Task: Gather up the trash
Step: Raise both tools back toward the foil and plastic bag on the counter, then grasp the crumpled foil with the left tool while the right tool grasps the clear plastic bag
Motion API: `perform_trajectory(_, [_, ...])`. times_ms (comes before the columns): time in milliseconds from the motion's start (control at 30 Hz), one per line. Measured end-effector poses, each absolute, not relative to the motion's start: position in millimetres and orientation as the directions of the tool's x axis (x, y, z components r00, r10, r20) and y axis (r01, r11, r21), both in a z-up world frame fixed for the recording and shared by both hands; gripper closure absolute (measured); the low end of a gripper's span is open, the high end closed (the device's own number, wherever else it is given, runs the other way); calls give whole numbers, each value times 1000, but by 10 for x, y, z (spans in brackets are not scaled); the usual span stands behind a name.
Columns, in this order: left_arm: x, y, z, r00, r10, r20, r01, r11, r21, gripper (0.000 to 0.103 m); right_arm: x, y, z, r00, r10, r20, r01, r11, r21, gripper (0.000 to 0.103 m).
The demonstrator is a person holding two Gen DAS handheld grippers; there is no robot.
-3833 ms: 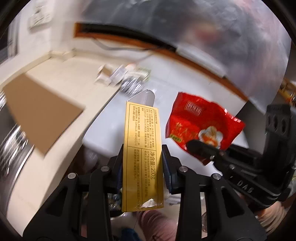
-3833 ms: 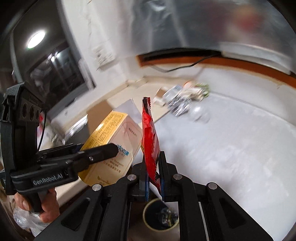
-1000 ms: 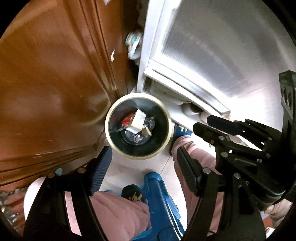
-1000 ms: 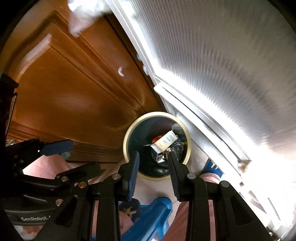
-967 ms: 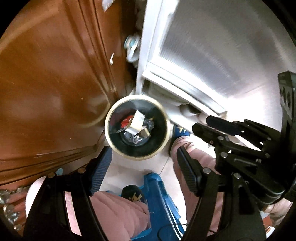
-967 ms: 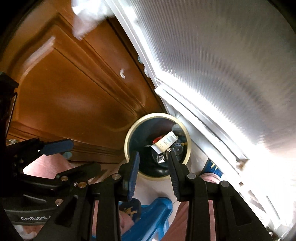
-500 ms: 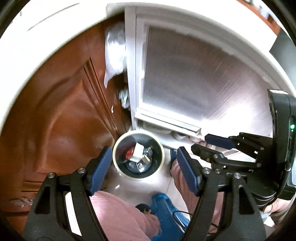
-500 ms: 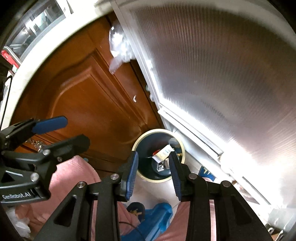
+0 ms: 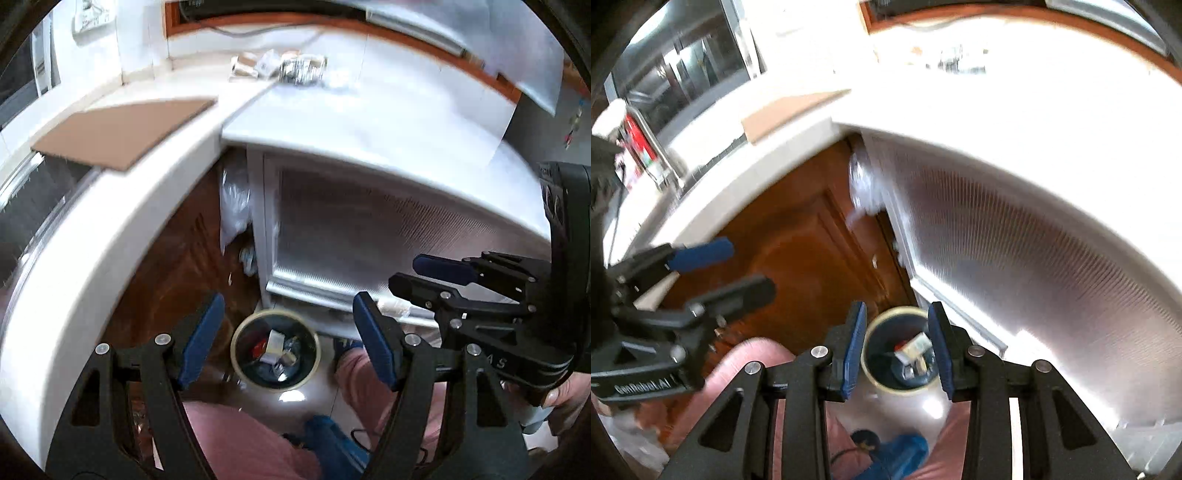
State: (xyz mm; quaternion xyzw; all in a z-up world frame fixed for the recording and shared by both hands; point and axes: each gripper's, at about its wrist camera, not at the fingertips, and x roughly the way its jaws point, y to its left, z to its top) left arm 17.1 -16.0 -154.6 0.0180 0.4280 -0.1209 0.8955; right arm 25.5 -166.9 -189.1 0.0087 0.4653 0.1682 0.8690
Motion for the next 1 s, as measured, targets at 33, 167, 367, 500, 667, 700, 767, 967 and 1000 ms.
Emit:
perform_trajectory(33, [202,-168,-1449,619,-206,-758,237,969,-70,34,290,-1691,-1749,524,310,-793,-292,940,175,68])
perform_trajectory(167, [391,-212,-1106,653,-222,-724,259,964,-61,34,422,-1734,-1371,558,335,-759,-314,932,180,68])
perform_trajectory(367, [987,-237,-659,673,-248,-696,267,960,-84,34,847,-1901,-904,598,319,-735,-292,941,171,63])
perform_trajectory(500, [1474,-289,-439,674,-287,-681,265,954,-140,34,1298,-2139,-631,627,303,-717,-246,951,187,61])
perform_trajectory(667, [2131,-444,-339,689,-260,-676,239,963,-127,34,1948,-2402,-410,664,265,-699,-211,963,166,49])
perform_trajectory(700, [2279,-477,-343,686,-265,-677,237,962,-137,34,2096,-2450,-367,669,264,-695,-207,964,167,49])
perform_trajectory(767, [2562,-549,-364,681,-256,-686,224,965,-138,34,2360,-2512,-348,674,247,-696,-192,969,158,48])
perform_trajectory(967, [3133,-739,-467,685,-223,-693,220,971,-95,34,3170,-2500,-594,659,199,-725,-180,978,104,48])
perform_trajectory(1000, [3227,-767,-489,683,-222,-696,222,971,-92,34,3233,-2482,-655,654,191,-732,-177,979,97,48])
